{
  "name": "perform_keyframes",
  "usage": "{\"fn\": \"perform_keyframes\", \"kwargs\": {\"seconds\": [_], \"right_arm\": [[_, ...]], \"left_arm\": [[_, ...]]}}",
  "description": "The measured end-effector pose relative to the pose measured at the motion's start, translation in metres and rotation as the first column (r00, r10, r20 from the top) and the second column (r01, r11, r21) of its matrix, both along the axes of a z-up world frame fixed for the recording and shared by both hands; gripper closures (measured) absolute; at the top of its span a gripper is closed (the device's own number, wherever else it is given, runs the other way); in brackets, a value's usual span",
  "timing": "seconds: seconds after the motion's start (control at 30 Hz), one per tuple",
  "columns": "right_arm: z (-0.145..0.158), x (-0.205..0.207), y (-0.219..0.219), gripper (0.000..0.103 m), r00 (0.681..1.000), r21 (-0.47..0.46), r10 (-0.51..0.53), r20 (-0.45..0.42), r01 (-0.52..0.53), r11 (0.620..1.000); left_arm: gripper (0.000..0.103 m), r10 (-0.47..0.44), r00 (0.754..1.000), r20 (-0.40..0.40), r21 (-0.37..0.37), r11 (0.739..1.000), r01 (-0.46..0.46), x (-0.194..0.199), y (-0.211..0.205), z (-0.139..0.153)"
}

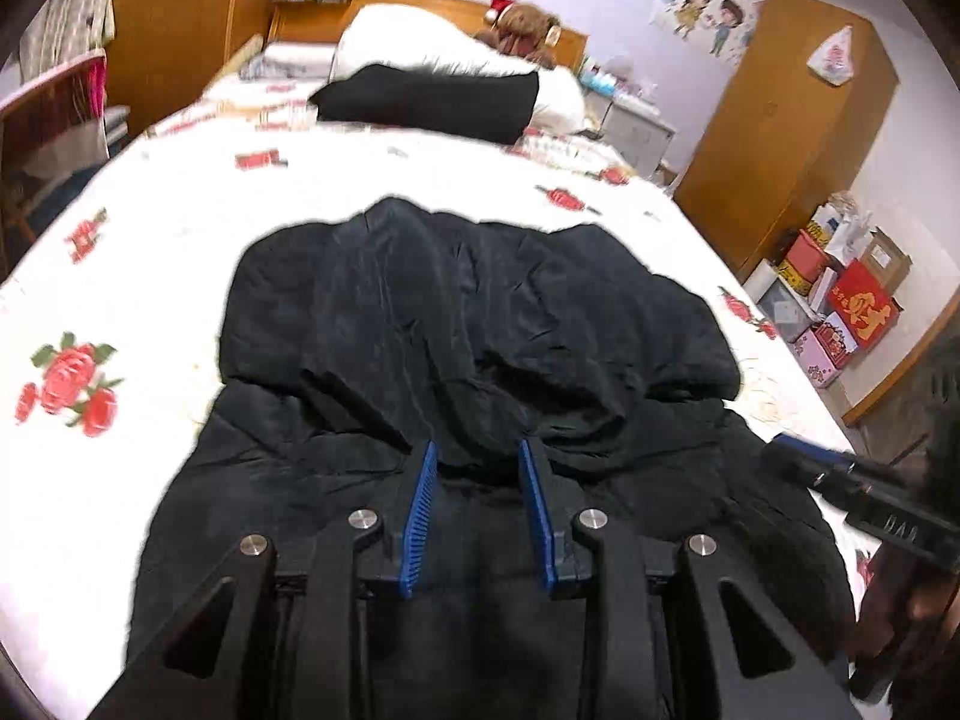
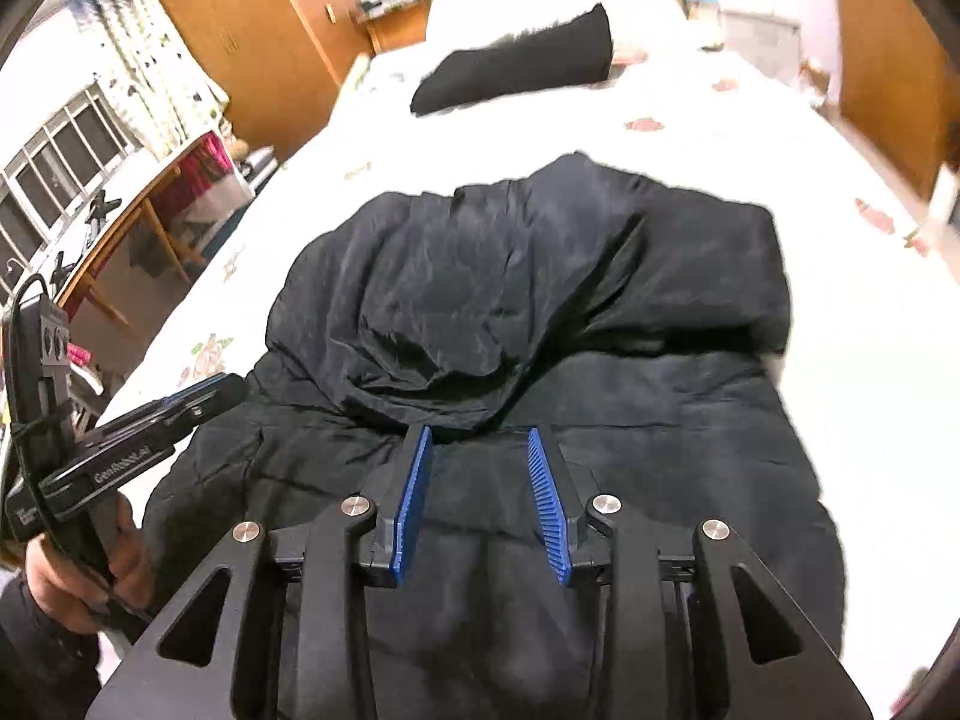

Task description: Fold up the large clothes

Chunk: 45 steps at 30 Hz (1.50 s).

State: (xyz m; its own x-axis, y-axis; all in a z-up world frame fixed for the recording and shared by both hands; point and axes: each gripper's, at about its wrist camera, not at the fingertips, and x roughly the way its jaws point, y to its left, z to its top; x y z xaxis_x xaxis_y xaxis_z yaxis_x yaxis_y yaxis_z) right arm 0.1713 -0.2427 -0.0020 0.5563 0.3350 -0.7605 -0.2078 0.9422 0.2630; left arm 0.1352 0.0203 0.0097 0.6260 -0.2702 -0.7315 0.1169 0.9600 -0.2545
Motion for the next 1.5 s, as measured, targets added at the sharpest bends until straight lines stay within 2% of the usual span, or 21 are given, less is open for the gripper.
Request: {"fn": "perform_keyframes", "kwargs": {"seconds": [0.07, 0.17, 0.33, 0.5, 0.6, 0.63, 0.97, 1.2, 1.5], "right_arm": [[0.015, -0.021, -0.009, 0.068, 0.999, -0.017, -0.019, 0.049, 0.020, 1.000], [0.025, -0.046, -0.022, 0.068, 0.995, -0.031, -0.051, 0.080, 0.054, 0.998], [0.022, -0.076, -0.043, 0.068, 0.994, -0.029, -0.087, 0.070, 0.089, 0.996], [0.011, -0.105, -0.065, 0.068, 0.992, -0.001, -0.121, 0.023, 0.121, 0.993], [0.003, -0.115, -0.076, 0.049, 0.989, 0.036, -0.147, -0.010, 0.147, 0.988], [0.002, -0.118, -0.079, 0.049, 0.988, 0.047, -0.155, -0.014, 0.155, 0.987], [-0.019, -0.116, -0.112, 0.049, 0.968, 0.106, -0.237, -0.079, 0.244, 0.964], [-0.034, -0.113, -0.140, 0.049, 0.949, 0.121, -0.289, -0.128, 0.304, 0.945], [-0.058, -0.107, -0.154, 0.048, 0.934, 0.160, -0.284, -0.216, 0.321, 0.934]], "left_arm": [[0.064, -0.005, 1.000, 0.027, 0.009, 1.000, 0.005, -0.015, 0.004, 0.011], [0.064, -0.003, 0.999, 0.050, 0.019, 1.000, 0.002, -0.039, 0.012, 0.019], [0.064, 0.023, 0.998, 0.053, 0.036, 0.999, -0.025, -0.075, 0.024, 0.020], [0.061, 0.063, 0.997, 0.048, 0.046, 0.997, -0.065, -0.103, 0.042, 0.019], [0.058, 0.087, 0.995, 0.042, 0.051, 0.995, -0.090, -0.116, 0.052, 0.016], [0.057, 0.093, 0.995, 0.039, 0.052, 0.994, -0.095, -0.119, 0.055, 0.014], [0.051, 0.168, 0.986, -0.002, 0.076, 0.983, -0.167, -0.127, 0.083, -0.005], [0.050, 0.208, 0.977, -0.046, 0.063, 0.977, -0.205, -0.123, 0.103, -0.022], [0.046, 0.238, 0.963, -0.129, 0.059, 0.971, -0.232, -0.116, 0.118, -0.051]]}}
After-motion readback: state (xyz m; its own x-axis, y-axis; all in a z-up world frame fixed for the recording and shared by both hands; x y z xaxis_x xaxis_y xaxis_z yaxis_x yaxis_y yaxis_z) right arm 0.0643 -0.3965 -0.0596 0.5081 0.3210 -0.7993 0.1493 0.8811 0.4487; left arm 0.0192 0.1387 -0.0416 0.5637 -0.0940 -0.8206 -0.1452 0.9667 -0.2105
